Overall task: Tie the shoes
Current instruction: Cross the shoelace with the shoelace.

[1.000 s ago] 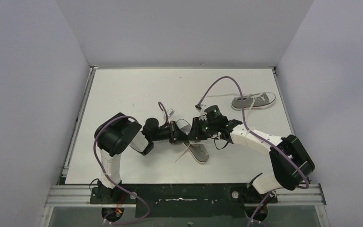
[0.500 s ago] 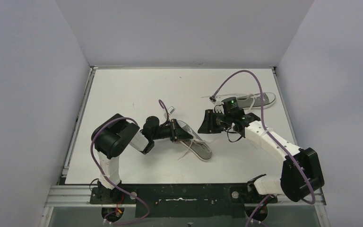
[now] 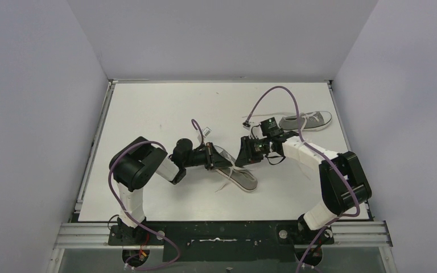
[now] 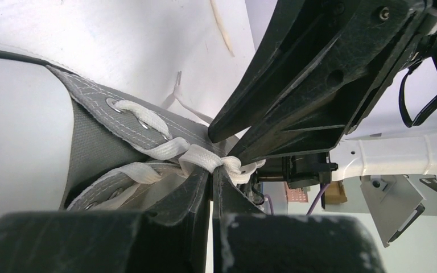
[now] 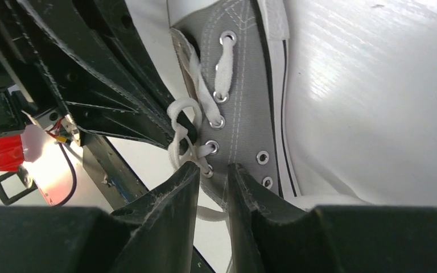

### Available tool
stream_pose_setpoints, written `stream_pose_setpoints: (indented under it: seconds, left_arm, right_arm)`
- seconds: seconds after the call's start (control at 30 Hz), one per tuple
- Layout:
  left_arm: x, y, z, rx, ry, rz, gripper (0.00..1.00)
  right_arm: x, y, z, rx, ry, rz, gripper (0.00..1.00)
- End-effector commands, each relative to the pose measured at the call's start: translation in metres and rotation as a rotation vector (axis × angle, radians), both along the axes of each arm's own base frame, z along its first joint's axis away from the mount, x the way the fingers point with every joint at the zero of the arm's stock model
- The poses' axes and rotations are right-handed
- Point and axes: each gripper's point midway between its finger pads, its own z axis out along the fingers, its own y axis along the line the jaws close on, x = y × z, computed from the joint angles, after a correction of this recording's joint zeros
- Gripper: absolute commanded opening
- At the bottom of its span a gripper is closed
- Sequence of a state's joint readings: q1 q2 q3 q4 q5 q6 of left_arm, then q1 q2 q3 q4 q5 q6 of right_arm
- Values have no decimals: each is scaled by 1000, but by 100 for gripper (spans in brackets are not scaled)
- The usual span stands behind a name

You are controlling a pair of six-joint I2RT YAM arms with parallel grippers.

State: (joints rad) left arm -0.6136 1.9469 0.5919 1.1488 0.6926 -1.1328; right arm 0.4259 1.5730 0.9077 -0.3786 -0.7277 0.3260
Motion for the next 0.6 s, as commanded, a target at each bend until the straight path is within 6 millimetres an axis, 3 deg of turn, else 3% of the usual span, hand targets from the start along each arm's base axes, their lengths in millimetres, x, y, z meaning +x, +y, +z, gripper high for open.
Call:
stream_pose_setpoints:
  seconds: [0.0,0.27,0.57]
  left_arm:
    - [17,-4,34,-51,-126,25,0]
    - [18,-6,36,-56,-128,15,0]
    - [18,-8,38,-60,-132,7,0]
  right_arm:
    - [10,16,25,117,-81,53,26]
    - [5,18,27,155,-73,47,24]
    - [21,21,25,159,-82,-3,14]
